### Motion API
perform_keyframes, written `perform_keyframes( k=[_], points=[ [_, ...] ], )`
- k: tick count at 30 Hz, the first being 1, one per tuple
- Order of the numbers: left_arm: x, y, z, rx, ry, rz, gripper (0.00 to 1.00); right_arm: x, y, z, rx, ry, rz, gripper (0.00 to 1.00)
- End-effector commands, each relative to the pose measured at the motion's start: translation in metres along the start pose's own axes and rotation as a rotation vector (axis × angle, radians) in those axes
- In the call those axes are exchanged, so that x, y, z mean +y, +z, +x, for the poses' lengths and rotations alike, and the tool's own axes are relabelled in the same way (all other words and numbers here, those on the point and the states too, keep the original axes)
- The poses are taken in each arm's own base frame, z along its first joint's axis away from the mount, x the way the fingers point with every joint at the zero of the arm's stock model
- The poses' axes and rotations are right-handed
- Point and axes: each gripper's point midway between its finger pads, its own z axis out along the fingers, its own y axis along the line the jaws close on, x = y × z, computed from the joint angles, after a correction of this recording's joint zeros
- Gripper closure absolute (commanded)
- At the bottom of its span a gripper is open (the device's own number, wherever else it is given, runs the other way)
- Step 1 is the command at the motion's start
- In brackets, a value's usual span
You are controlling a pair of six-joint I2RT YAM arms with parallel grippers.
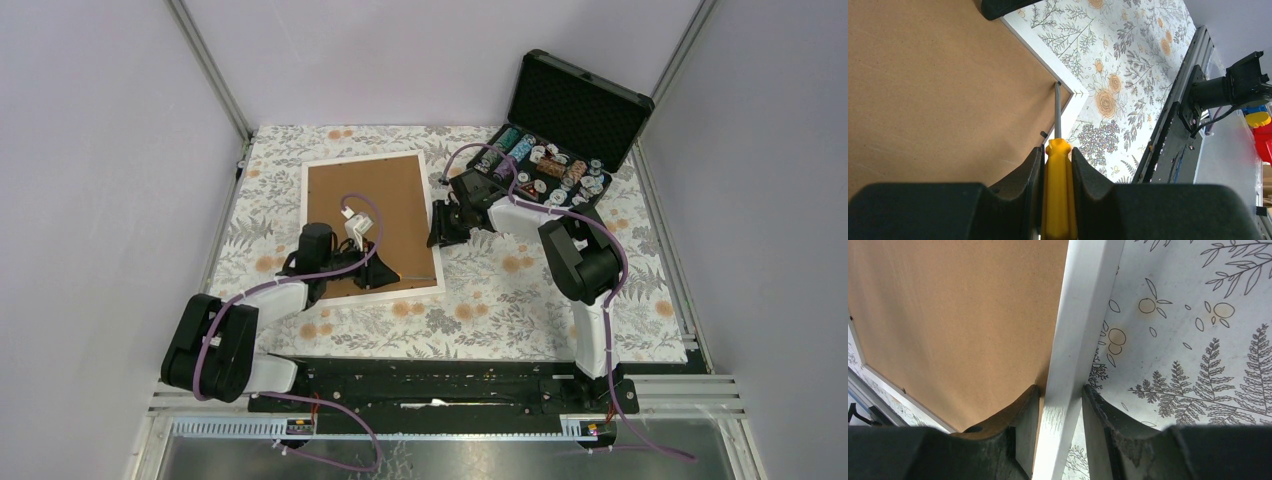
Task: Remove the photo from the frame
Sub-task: Release the photo frame item from the photo frame.
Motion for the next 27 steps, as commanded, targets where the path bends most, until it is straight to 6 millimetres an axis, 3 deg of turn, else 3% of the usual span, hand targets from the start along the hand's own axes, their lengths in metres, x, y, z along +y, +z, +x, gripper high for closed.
perform_keyframes(
  k=[1,13,18,21,27],
  points=[
    [-0.001,0.006,-0.001,-0.006,0.06,0.008,1.0,-0.02,0.015,0.033,0.087,0.031,0.06,0.62],
    [-0.014,0.015,0.01,0.053,0.1,0.03,1.0,-0.026,0.024,0.043,0.108,0.047,0.081,0.78],
    [-0.016,0.018,0.006,0.065,0.1,0.016,1.0,-0.029,0.03,0.053,0.123,0.05,0.11,0.89],
    [-0.023,0.019,0.001,0.069,0.092,0.012,1.0,-0.03,0.034,0.058,0.13,0.049,0.126,0.99],
    [-0.051,0.027,-0.01,0.094,0.051,0.031,1.0,-0.038,0.038,0.063,0.131,0.071,0.184,1.0]
  ],
)
